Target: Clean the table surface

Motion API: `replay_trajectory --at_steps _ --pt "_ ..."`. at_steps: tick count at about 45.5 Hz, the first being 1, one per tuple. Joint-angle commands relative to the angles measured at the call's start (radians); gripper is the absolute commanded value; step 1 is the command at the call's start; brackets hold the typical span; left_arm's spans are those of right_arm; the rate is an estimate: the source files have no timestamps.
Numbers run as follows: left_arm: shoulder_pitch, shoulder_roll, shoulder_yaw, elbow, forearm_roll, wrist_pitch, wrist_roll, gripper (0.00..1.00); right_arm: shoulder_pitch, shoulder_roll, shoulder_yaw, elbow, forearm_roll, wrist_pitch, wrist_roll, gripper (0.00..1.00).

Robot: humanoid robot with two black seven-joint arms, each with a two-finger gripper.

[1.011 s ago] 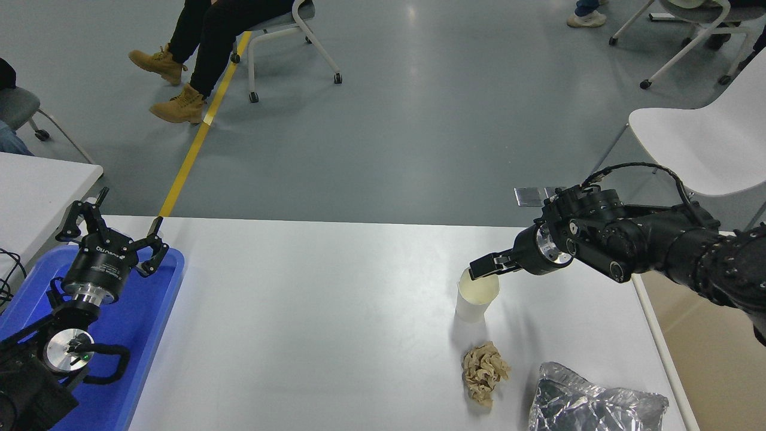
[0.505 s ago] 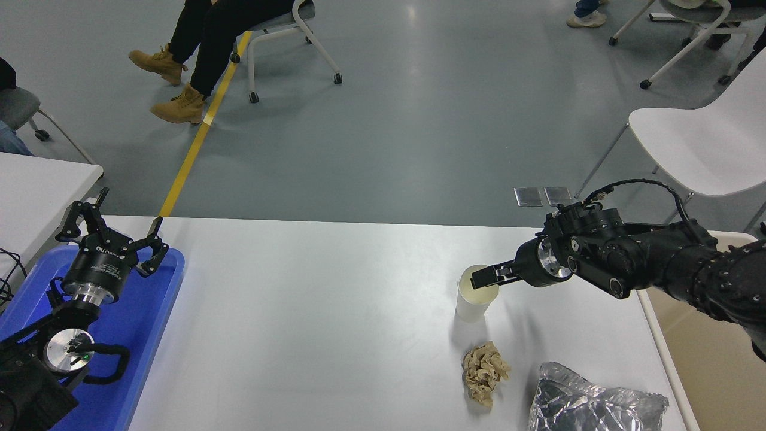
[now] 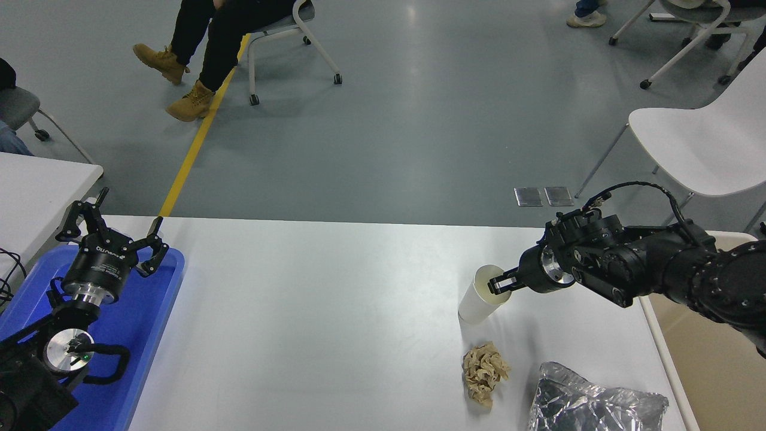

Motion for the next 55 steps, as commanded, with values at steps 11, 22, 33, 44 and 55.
replay_trajectory --at_steps 11,22,33,44,55 --pt "0.000 -0.001 -0.001 0.000 0.000 0.000 0.000 1.00 0.027 -0.001 0.034 -0.003 0.022 -0.003 0.012 0.00" --pt "0.000 -0.001 -0.001 0.000 0.000 0.000 0.000 1.00 0.040 -0.013 0.148 0.010 0.109 0.003 0.037 0.00" --pt "0.000 0.001 0.001 0.000 0.000 0.000 0.000 1.00 0.086 -0.062 0.198 0.014 0.230 0.041 0.064 0.00" --pt "0.000 0.001 0.001 0.000 0.000 0.000 0.000 1.00 0.165 -0.134 0.275 0.014 0.367 0.158 0.072 0.00" --pt "0.000 0.001 0.001 0.000 0.000 0.000 0.000 1.00 0.187 -0.199 0.459 0.001 0.376 0.254 0.070 0.00"
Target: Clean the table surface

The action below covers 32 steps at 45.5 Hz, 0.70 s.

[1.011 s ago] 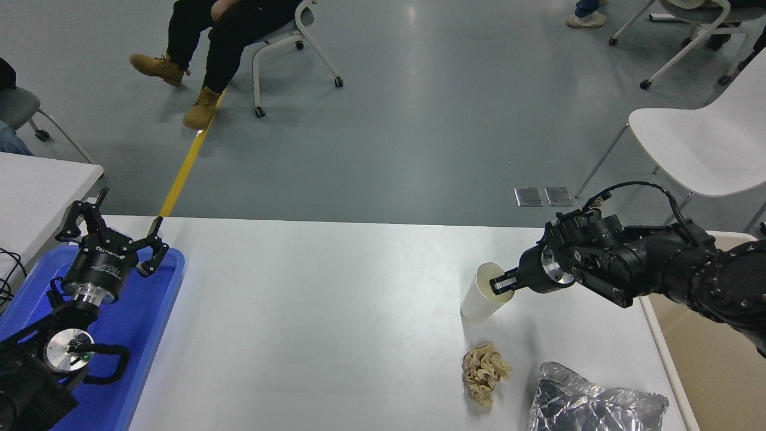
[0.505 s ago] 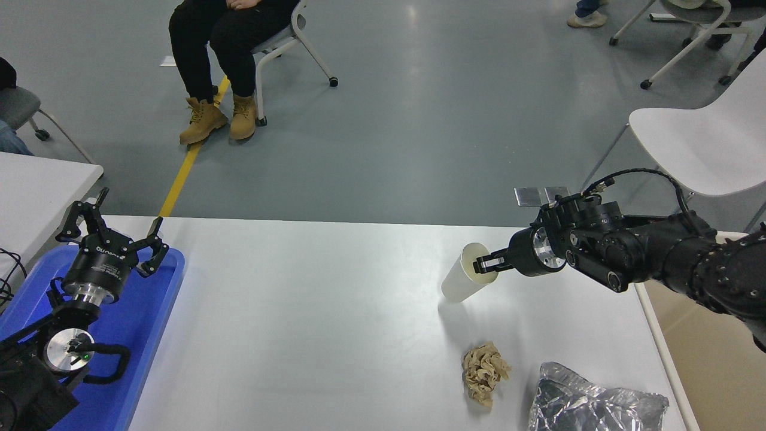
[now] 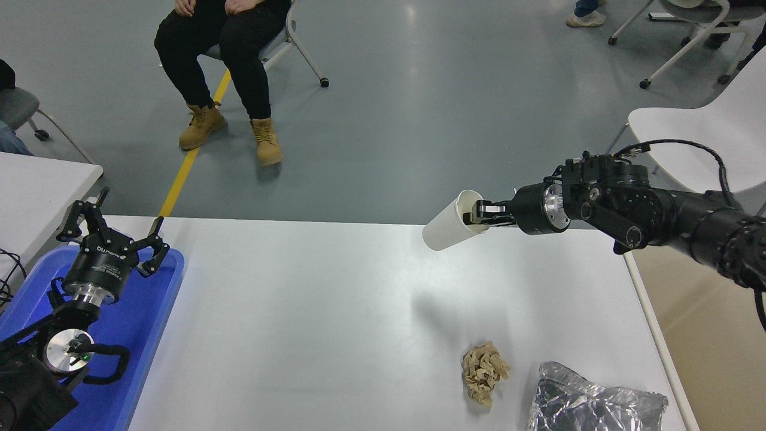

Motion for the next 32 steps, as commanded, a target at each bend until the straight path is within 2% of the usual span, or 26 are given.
replay_trajectory --at_steps 1,11,32 --pt "0.000 -0.001 0.001 0.000 0.000 0.000 0.000 1.00 0.027 -0.070 0.171 -0.011 0.041 0.091 0.001 0.00" --pt "0.000 -0.001 0.001 0.000 0.000 0.000 0.000 1.00 0.010 -0.150 0.236 -0.046 0.170 0.097 0.001 0.00" --pt "0.000 -0.001 -0.001 0.000 0.001 0.000 0.000 1.00 -0.136 -0.162 0.236 -0.472 0.370 0.091 -0.002 0.00"
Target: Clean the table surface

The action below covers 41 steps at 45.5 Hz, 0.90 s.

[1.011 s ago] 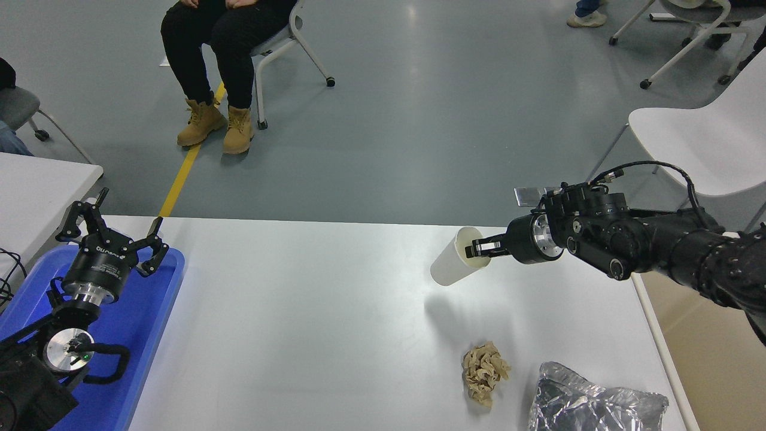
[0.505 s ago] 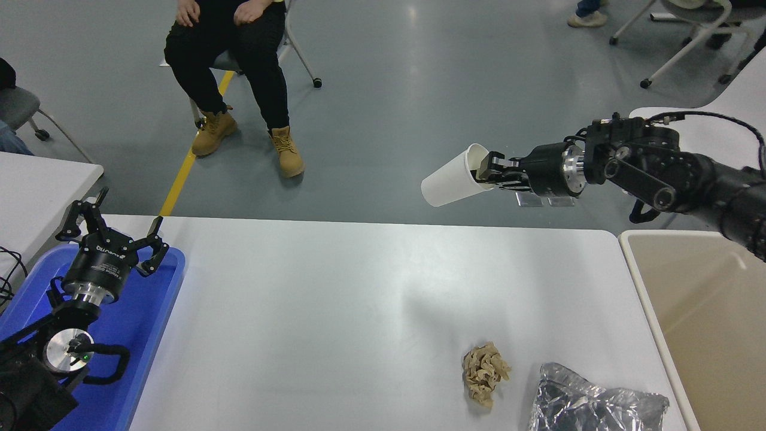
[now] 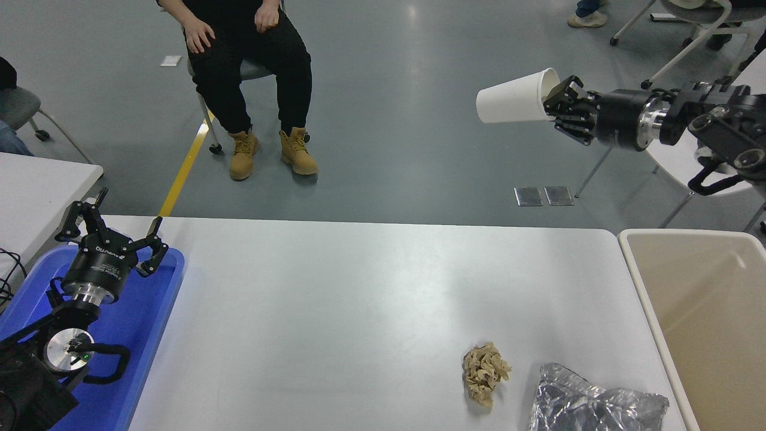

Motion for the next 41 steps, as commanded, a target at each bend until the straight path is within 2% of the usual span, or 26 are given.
replay_trajectory --at_steps 1,13,25,41 --pt "0.000 0.001 -0.001 0.000 0.000 0.000 0.000 1.00 -0.091 -0.012 0.009 -0.210 0.118 -0.005 -0.004 0.00" --pt "0.000 0.001 0.001 0.000 0.001 0.000 0.000 1.00 -0.211 -0.015 0.008 -0.403 0.130 -0.086 -0.030 0.00" --pt "0.000 0.001 -0.001 0.000 0.000 0.000 0.000 1.00 -0.295 -0.083 0.008 -0.411 0.127 -0.222 -0.149 0.00" --pt "0.000 0.001 0.001 0.000 0.000 0.000 0.000 1.00 -0.424 -0.106 0.000 -0.411 0.115 -0.357 -0.323 0.00"
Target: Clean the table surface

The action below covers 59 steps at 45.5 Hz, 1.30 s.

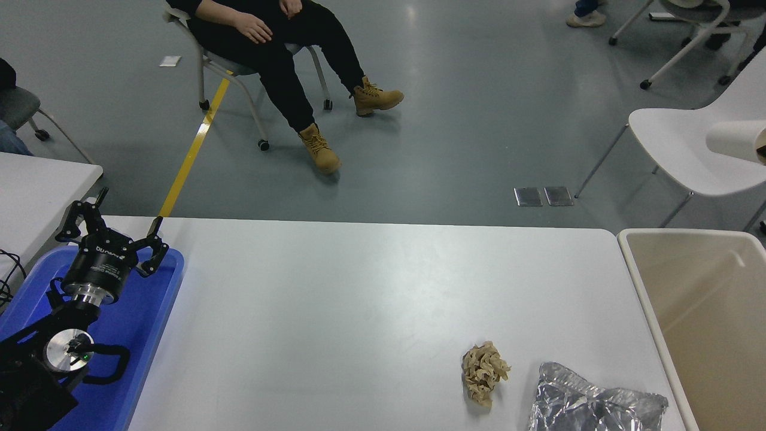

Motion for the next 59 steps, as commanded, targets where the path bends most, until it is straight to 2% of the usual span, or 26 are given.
replay_trajectory --at_steps 1,17,28,40,59 --pt "0.000 0.000 0.001 0.000 0.001 0.000 0.000 1.00 -0.095 -0.017 -0.008 -0.009 -0.006 -0.091 -0.119 0.00" --pt "0.000 0.000 0.001 0.000 0.000 0.000 0.000 1.00 -0.217 -0.011 -0.015 -0.004 -0.013 -0.111 -0.253 0.00" --pt "0.000 0.000 0.000 0.000 0.000 0.000 0.000 1.00 -0.291 0.032 -0.022 0.002 -0.010 -0.111 -0.263 0.00" --pt "0.000 0.000 0.000 0.000 0.000 0.000 0.000 1.00 -0.371 0.141 -0.018 0.003 -0.004 -0.156 -0.262 0.00" --pt "0.000 0.000 0.000 0.000 0.001 0.000 0.000 1.00 -0.398 0.222 -0.020 0.003 -0.004 -0.208 -0.262 0.00"
